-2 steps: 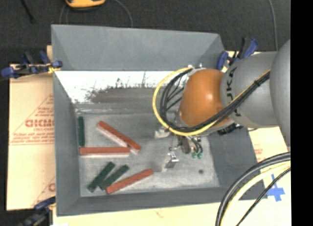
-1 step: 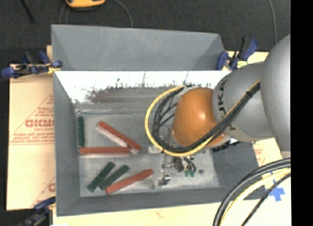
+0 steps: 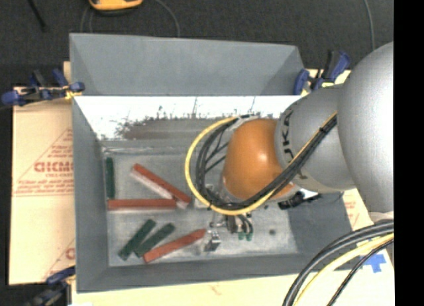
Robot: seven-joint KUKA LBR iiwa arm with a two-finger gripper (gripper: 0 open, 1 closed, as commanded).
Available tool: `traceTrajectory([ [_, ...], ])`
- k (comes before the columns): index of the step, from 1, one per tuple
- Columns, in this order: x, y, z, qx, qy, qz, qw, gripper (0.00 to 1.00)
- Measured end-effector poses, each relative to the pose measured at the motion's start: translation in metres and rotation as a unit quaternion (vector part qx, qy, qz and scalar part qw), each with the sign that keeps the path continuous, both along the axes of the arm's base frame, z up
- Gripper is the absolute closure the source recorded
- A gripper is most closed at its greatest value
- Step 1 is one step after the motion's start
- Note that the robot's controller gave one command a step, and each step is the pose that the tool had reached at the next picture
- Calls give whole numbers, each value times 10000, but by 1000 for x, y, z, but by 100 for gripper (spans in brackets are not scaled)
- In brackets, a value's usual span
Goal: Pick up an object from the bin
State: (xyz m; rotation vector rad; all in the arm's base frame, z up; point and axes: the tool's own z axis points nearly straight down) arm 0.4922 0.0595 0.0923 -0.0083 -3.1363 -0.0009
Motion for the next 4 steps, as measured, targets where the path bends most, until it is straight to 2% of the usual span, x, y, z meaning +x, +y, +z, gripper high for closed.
traceTrajectory([
  [1,20,64,-13,-55,26,1567,9876,100],
  [2,20,64,-13,-54,24,1568,9876,100],
  [3,35,56,128,-4,-50,1524,9883,100],
  [4,35,56,128,-4,-45,1525,9883,100],
])
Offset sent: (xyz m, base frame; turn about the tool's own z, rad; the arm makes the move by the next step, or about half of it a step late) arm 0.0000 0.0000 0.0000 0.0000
